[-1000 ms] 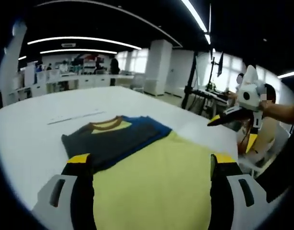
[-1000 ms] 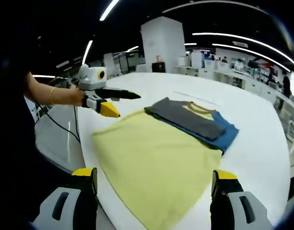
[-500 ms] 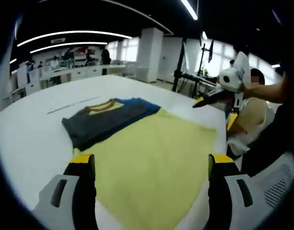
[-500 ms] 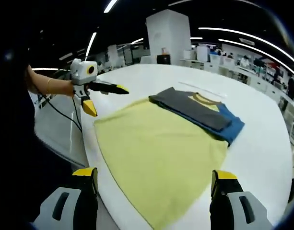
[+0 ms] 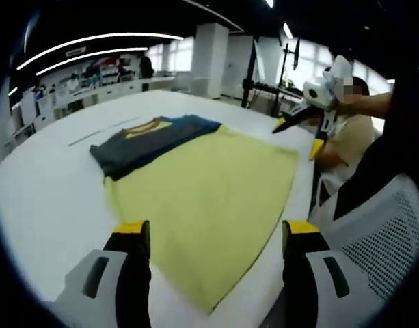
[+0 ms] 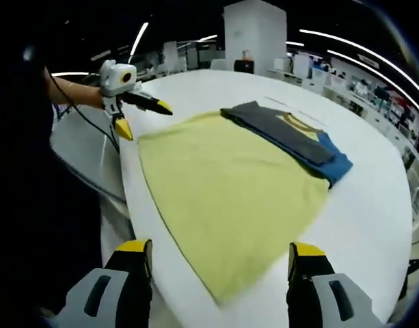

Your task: Fold the garment on the visible template until the final outline fits inside the template.

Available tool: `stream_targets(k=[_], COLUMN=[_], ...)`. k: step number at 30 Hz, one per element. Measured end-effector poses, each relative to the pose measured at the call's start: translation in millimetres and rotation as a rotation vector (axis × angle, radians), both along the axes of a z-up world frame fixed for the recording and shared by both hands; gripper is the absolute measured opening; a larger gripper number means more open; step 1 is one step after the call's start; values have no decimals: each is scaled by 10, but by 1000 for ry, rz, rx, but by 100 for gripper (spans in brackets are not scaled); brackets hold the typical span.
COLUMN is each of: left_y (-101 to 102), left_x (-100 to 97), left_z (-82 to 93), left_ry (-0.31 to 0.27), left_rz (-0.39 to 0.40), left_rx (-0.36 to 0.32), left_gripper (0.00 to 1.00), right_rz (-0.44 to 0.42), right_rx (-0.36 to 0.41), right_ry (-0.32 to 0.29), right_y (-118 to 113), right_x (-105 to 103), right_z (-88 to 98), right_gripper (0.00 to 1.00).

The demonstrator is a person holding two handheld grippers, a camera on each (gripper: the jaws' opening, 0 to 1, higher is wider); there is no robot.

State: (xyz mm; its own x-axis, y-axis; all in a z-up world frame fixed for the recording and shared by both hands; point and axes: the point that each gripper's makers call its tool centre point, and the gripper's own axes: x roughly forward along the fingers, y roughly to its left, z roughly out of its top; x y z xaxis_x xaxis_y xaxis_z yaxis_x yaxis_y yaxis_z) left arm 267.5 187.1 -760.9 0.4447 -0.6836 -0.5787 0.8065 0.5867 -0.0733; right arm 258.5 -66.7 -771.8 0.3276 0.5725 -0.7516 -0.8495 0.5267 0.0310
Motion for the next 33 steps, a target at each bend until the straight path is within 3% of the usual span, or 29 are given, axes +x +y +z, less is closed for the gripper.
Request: stream_targets(k=[6, 12, 14, 21, 24, 33], left_y=[98, 133, 121, 182, 230, 224], left_x=[-78, -172, -185, -213, -269, -237], left_z=[-79, -190, -211, -319, -387, -396], left_ry=[29, 27, 32, 9, 2, -6], left_rz=[16, -46, -50, -79, -120, -110], left_rx=[8, 100, 103, 174, 236, 240], left_gripper=[61, 50, 46, 39, 37, 35], right_rz=[15, 34, 48, 81, 79, 80], right_rx=[-55, -95, -114, -176, -175, -161], right_ry=[11, 7, 4, -15, -17, 9], right_y=[-71, -107, -120, -189, -195, -191], right_x=[-55, -82, -94, -109, -102, -104], right_z=[-124, -201, -229, -314, -307, -323], right_gripper=[61, 52, 48, 38, 37, 27])
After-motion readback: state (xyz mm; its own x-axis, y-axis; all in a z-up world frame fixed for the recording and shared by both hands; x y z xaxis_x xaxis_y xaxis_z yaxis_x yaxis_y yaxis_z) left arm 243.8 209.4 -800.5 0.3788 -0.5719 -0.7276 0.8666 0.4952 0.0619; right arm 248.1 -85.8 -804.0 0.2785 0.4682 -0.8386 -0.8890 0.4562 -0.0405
